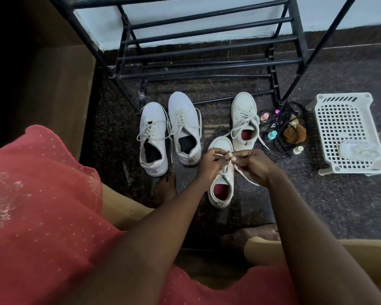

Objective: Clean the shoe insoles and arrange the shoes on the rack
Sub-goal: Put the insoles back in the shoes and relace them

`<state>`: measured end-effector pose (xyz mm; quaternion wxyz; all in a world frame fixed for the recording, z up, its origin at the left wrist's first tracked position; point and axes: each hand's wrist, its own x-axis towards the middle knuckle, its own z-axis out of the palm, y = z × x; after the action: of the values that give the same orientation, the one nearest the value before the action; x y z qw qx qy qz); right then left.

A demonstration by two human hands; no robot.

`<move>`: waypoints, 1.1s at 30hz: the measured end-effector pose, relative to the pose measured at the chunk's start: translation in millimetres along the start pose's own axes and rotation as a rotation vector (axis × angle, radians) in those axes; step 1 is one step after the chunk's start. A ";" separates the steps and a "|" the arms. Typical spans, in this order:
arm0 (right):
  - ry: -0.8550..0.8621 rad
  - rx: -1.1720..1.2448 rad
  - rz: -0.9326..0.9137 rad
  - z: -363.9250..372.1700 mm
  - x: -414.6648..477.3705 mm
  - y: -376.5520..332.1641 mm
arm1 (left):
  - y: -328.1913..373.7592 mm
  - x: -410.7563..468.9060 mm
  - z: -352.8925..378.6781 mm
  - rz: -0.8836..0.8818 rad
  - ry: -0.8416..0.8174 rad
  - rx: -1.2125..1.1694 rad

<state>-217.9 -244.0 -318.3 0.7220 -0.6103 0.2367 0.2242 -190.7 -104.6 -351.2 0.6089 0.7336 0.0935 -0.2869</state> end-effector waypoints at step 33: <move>0.294 -0.428 -0.139 9.9 8.9 6.2 | -12.5 1.8 -10.8 -0.143 0.001 -0.300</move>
<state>-214.0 -233.0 -327.2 0.5480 -0.7899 0.2439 0.1278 -192.0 -91.7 -361.7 0.6896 0.6260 0.1877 -0.3121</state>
